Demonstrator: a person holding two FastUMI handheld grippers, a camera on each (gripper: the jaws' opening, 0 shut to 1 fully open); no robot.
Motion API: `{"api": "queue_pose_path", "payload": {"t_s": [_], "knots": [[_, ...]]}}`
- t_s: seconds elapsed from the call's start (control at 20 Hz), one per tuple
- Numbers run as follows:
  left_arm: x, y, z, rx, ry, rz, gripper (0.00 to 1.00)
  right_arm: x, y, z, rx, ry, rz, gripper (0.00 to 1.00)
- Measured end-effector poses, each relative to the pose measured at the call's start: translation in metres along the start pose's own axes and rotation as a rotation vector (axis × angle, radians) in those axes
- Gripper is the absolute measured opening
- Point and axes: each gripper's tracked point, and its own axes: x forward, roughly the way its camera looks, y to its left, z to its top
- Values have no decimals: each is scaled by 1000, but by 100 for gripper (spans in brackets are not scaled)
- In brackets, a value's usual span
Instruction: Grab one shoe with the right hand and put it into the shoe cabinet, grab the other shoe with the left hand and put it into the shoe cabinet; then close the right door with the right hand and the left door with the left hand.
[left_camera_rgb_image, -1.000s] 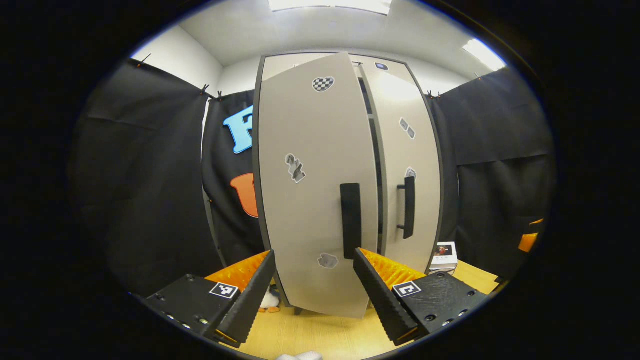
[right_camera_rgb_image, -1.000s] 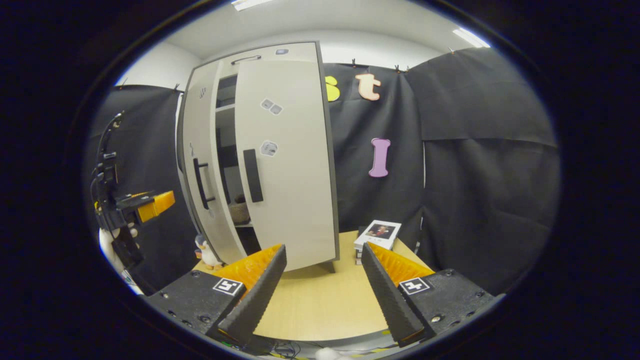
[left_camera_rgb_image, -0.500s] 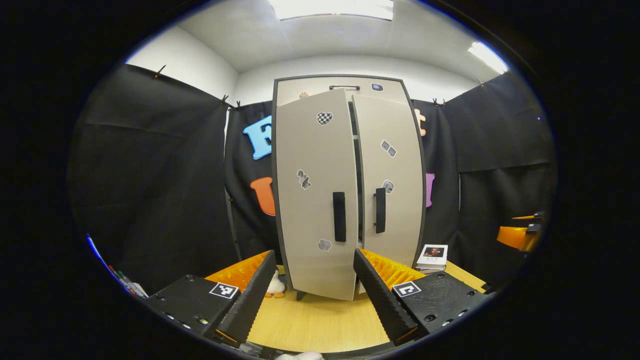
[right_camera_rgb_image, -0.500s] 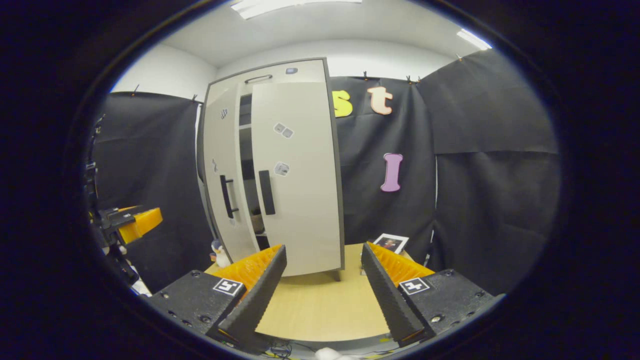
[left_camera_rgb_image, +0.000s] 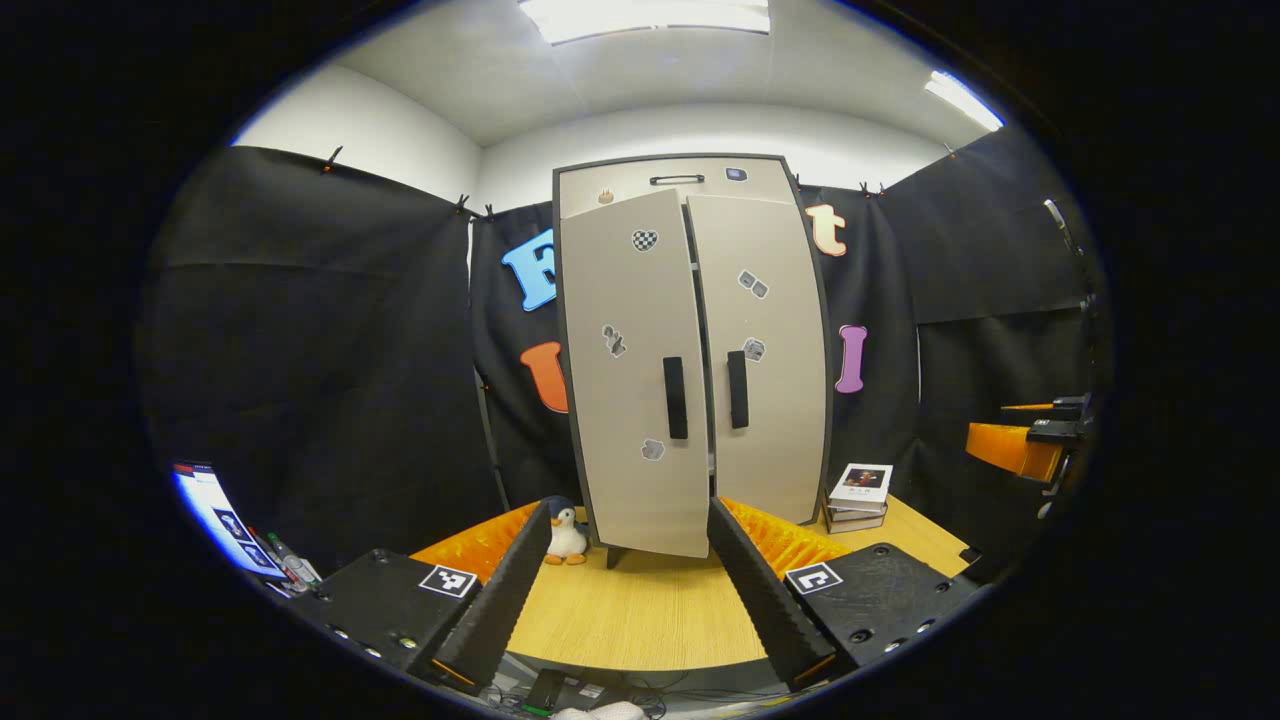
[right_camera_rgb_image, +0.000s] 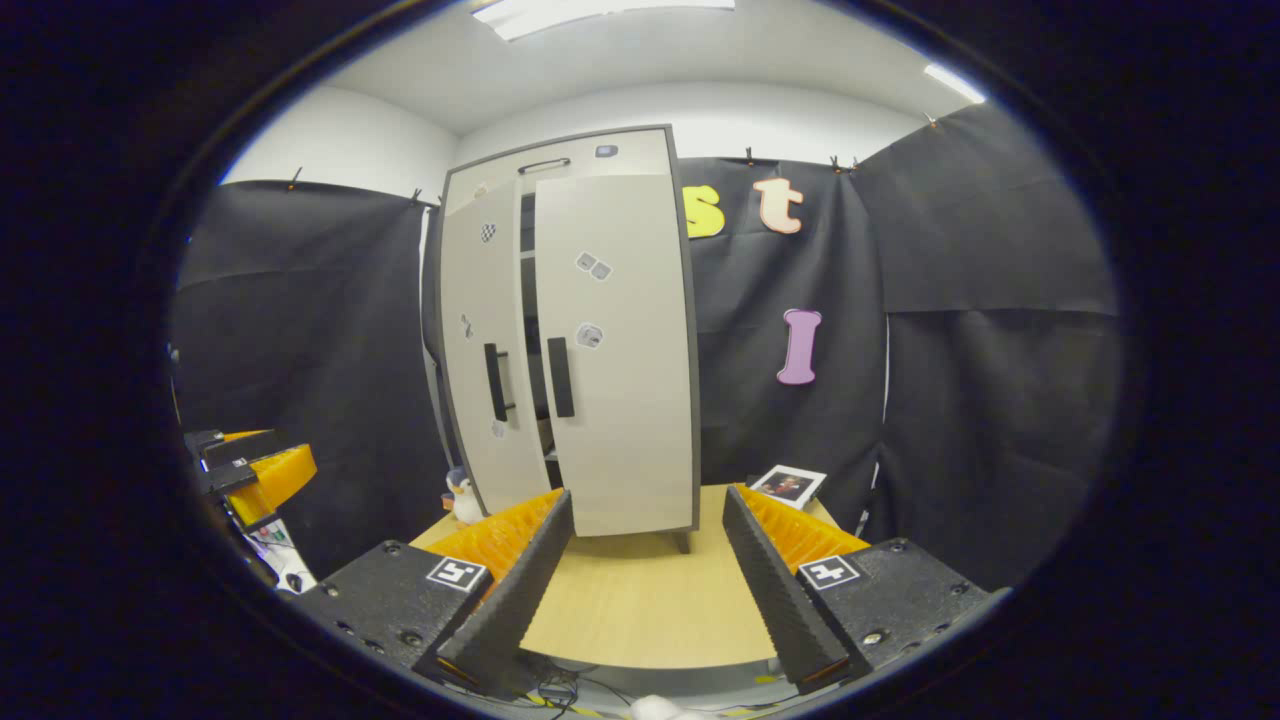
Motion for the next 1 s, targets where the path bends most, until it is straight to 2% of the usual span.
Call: {"api": "queue_pose_path", "payload": {"t_s": [0.3,0.45,1.0], "knots": [[-4,11,2,-35,-6,-66,96,-23,14,13,-48,-71,-80,98],[-3,21,5,-30,-26,-78,96,-29,30,9,-38,-76,-81,98],[-2,43,5,-44,-36,-81,96,-33,49,3,-53,-84,-104,99]]}}
